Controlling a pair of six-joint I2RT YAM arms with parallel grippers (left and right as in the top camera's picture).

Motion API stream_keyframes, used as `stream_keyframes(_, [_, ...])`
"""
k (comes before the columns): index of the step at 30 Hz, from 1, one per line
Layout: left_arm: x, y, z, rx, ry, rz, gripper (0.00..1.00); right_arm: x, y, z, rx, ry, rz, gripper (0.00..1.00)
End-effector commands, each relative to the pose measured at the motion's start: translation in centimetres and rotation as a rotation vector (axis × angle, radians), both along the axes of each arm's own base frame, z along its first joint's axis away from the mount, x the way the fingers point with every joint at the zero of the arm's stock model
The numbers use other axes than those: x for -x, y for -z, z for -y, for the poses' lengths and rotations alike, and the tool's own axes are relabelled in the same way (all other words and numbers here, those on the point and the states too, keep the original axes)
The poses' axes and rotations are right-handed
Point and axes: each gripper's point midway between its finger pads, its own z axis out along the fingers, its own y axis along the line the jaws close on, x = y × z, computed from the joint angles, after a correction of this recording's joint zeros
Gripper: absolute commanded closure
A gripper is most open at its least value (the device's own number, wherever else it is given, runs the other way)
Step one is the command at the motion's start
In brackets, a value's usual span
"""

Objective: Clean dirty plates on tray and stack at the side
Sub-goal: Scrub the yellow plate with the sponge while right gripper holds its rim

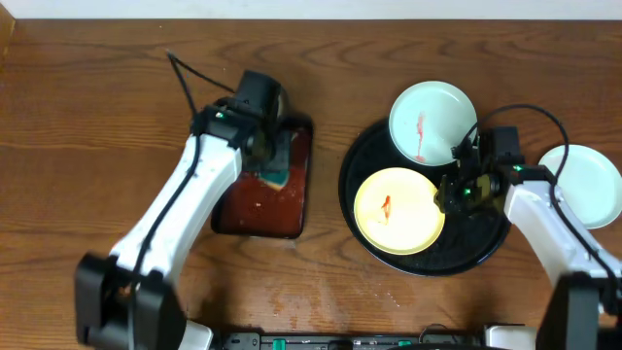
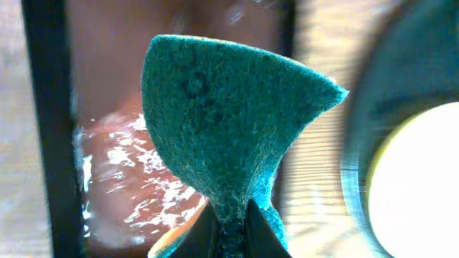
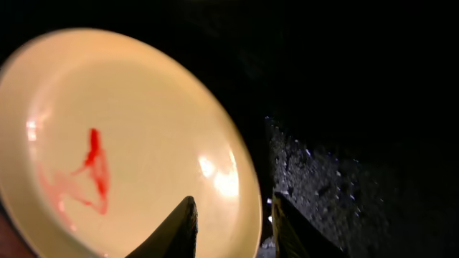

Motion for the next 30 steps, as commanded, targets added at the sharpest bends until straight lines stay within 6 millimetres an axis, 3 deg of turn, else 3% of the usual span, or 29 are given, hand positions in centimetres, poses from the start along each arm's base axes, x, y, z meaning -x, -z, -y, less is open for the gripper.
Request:
stream_keyframes(1, [1.3,-1.6,3.4,0.098,0.04,-0.005,0.92,0.8,1.9,-1.0,-0.056,-0.069,-0.061,0.68])
stream_keyframes(5, [2.7,-0.8,6.8,0.11,0.101,-0.025,0.92,1.1,3.8,0.1,0.008,-0.058,-0.112,0.73])
stream_keyframes(9, [3.5,0.1,12.5,0.164,0.207,0.003,0.93,1.0,4.8,-0.4,-0.017,-0.054,-0.131,0.99])
stream_keyframes(12, [4.3,1.5,15.7,0.183,0.239,-0.005,0.92,1.1,5.0,-0.4,-0.02,-0.012,-0.148,0.99])
stream_keyframes(21, [6.9,7.5,22.6,0.317,0.22,-0.191,0.93,0.9,5.2,0.3,0.014,0.064,-0.161,0.99])
stream_keyframes(26, [7.1,10.4,23.9,0.36,0.215,-0.263,0.92,1.0,5.2,0.3,0.014,0.063,-0.166,0.99])
stream_keyframes(28, [7.2,11.9,23.5,0.328,0.227,-0.276,0.93,1.1,5.3,0.3,0.014,0.063,-0.168,0.99])
stream_keyframes(30, [6.5,13.6,21.4,0.221,0.189,-0.258,0.93,1.2,5.3,0.3,0.014,0.063,-0.171,0.99])
